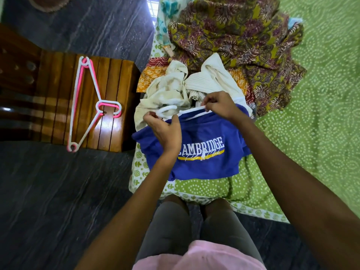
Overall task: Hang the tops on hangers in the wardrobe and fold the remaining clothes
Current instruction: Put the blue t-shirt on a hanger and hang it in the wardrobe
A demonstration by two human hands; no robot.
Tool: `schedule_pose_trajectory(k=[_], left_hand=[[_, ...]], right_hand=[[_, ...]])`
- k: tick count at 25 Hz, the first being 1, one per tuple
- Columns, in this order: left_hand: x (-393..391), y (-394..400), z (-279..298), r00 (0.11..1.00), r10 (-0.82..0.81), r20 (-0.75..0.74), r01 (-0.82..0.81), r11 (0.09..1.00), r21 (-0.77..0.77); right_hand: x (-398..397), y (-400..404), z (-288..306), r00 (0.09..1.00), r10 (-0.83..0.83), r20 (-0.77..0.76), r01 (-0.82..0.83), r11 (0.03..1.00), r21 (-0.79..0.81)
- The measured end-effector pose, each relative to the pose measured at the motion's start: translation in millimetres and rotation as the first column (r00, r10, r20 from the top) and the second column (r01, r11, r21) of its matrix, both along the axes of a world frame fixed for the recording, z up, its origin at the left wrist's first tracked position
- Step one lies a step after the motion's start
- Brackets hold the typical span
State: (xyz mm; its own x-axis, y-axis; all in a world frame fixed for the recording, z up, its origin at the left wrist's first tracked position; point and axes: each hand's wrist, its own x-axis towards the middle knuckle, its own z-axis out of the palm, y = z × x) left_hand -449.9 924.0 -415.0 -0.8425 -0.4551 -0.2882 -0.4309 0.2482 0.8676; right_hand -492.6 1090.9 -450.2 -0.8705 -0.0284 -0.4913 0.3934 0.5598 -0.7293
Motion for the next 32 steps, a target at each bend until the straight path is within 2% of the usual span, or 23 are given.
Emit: schedule_pose_trajectory(k=[2,3,4,5,6,7,8,9,10,11,12,13,15,17,18,19,21,23,25,26,28,29,32], left_hand=[[-5.7,5.6,-5.5,0.999,0.050,0.016,-0.051,0.998,0.047],[-15.0,7.8,-9.0,0.984,0.162,0.079,-0.172,0.973,0.152],[-22.6,9.1,-9.8,0.920,0.324,0.222,-0.381,0.875,0.300],[-24.2,12.0,-11.8,0.844,0.376,0.384,-0.517,0.762,0.390],[-18.5,17.5,-14.3,0.821,0.338,0.460,-0.534,0.740,0.410],[-10.5,25.4,-7.6,0.862,0.240,0.447,-0.428,0.817,0.386],[-2.5,31.7,-3.6,0.950,0.088,0.301,-0.166,0.955,0.245],[4.1,35.6,-0.5,0.987,-0.142,0.080,0.139,0.989,0.052],[6.3,38.2,-9.2,0.921,-0.382,-0.077,0.369,0.918,-0.146],[-3.7,39.3,-17.0,0.814,-0.565,-0.133,0.516,0.810,-0.280],[-17.7,41.9,-21.5,0.745,-0.662,-0.088,0.612,0.729,-0.306],[-29.4,43.3,-26.2,0.707,-0.707,-0.018,0.681,0.687,-0.254],[-40.7,39.0,-40.2,0.566,-0.803,0.187,0.824,0.544,-0.156],[-38.1,31.1,-47.8,0.428,-0.855,0.293,0.902,0.385,-0.196],[-35.9,27.6,-49.7,0.409,-0.864,0.294,0.905,0.344,-0.250],[-35.5,25.8,-50.7,0.423,-0.865,0.271,0.890,0.340,-0.303],[-38.8,29.5,-48.0,0.444,-0.863,0.242,0.863,0.340,-0.372],[-44.7,39.2,-43.1,0.412,-0.880,0.236,0.870,0.303,-0.388],[-54.9,41.7,-39.2,0.403,-0.891,0.208,0.878,0.312,-0.362],[-62.2,37.9,-37.7,0.432,-0.883,0.184,0.870,0.354,-0.344],[-76.5,26.3,-37.5,0.500,-0.859,0.113,0.841,0.449,-0.303],[-81.7,21.2,-38.4,0.520,-0.850,0.087,0.833,0.481,-0.274],[-85.4,14.9,-41.1,0.514,-0.856,0.057,0.840,0.488,-0.235]], right_hand=[[-1.7,-5.2,0.2,1.000,0.008,0.000,-0.008,1.000,-0.014],[-1.5,-6.0,-0.7,1.000,0.012,-0.006,-0.012,1.000,-0.008],[-1.0,-6.6,-2.9,1.000,0.018,-0.022,-0.018,1.000,0.003],[-0.2,-7.7,-5.6,0.999,0.032,-0.039,-0.031,0.999,0.021],[0.6,-9.8,-8.1,0.997,0.052,-0.059,-0.050,0.998,0.040],[1.1,-12.4,-10.3,0.994,0.074,-0.074,-0.071,0.996,0.049],[0.9,-14.8,-11.3,0.991,0.100,-0.092,-0.097,0.994,0.043],[1.1,-17.0,-9.9,0.983,0.137,-0.122,-0.134,0.990,0.032],[1.5,-18.7,-7.3,0.968,0.186,-0.169,-0.184,0.982,0.033],[2.4,-18.7,-5.6,0.947,0.232,-0.223,-0.229,0.973,0.039],[3.7,-16.6,-5.4,0.932,0.255,-0.257,-0.253,0.967,0.041],[6.0,-12.3,-6.6,0.929,0.255,-0.266,-0.254,0.966,0.040],[14.2,7.5,-11.2,0.948,0.236,-0.212,-0.223,0.971,0.085],[24.5,39.2,-19.8,0.976,0.155,-0.156,-0.121,0.971,0.207],[29.9,53.7,-21.2,0.986,0.077,-0.151,-0.035,0.963,0.267],[34.8,64.7,-22.0,0.988,-0.012,-0.157,0.057,0.956,0.289],[38.6,69.1,-22.6,0.980,-0.130,-0.148,0.161,0.962,0.219],[36.0,57.5,-19.2,0.957,-0.270,-0.110,0.270,0.963,-0.015],[28.4,46.9,-21.5,0.853,-0.514,-0.092,0.489,0.848,-0.202],[23.5,43.3,-27.4,0.760,-0.643,-0.095,0.617,0.759,-0.208],[14.5,36.2,-43.0,0.571,-0.819,-0.056,0.813,0.573,-0.101],[11.6,28.8,-51.0,0.563,-0.826,0.005,0.826,0.563,-0.028],[6.3,-5.7,-72.3,0.816,-0.565,0.119,0.551,0.824,0.134]])
